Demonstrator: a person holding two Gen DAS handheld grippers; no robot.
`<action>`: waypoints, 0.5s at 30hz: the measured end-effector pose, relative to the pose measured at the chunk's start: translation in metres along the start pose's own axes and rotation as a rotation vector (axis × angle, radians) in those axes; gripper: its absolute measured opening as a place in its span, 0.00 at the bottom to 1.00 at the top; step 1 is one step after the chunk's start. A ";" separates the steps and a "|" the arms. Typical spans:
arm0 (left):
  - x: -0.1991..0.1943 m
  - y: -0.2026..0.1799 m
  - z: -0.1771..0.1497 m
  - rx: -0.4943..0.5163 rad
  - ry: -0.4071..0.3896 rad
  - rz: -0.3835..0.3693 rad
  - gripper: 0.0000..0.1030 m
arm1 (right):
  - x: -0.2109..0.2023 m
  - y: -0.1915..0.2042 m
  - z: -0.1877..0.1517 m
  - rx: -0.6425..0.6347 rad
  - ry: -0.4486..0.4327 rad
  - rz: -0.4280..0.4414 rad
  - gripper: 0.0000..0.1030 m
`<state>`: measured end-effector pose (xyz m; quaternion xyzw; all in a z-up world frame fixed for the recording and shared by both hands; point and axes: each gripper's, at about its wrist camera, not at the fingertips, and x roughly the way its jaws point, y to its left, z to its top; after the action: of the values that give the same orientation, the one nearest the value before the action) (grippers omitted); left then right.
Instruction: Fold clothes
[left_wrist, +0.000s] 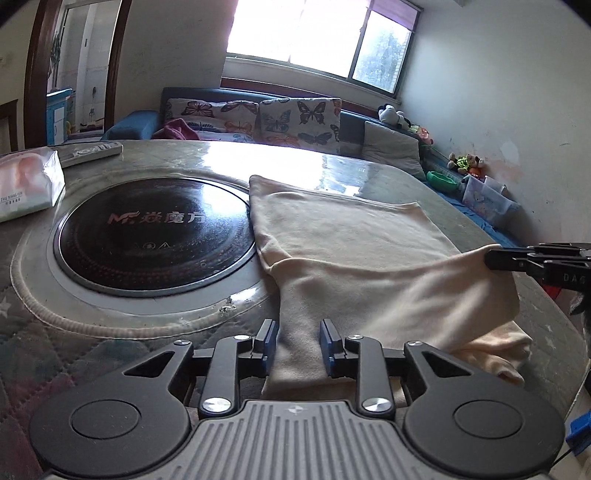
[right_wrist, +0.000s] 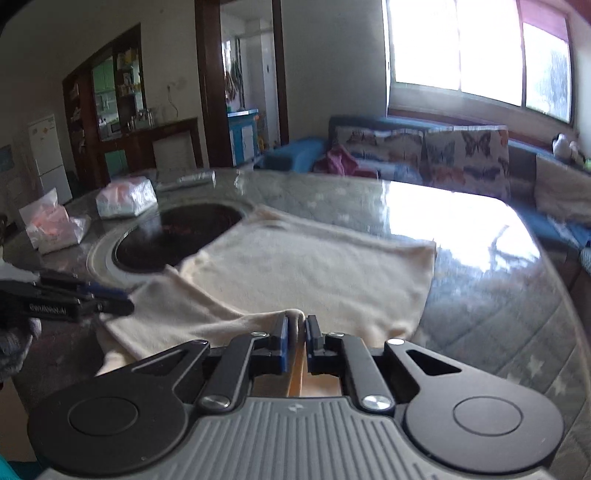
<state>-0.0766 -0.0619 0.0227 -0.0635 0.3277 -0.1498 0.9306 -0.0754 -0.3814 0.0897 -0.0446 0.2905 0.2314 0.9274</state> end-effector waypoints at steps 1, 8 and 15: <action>0.000 0.001 -0.001 -0.003 -0.001 -0.001 0.29 | 0.004 -0.002 0.000 0.008 0.008 -0.008 0.08; -0.007 -0.005 0.014 0.033 -0.027 0.016 0.28 | 0.025 -0.015 -0.015 0.050 0.086 -0.040 0.14; 0.014 -0.025 0.039 0.101 -0.035 -0.031 0.28 | 0.016 -0.008 -0.003 -0.015 0.017 -0.018 0.15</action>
<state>-0.0469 -0.0890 0.0500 -0.0242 0.3022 -0.1796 0.9359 -0.0614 -0.3823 0.0778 -0.0562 0.2962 0.2247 0.9266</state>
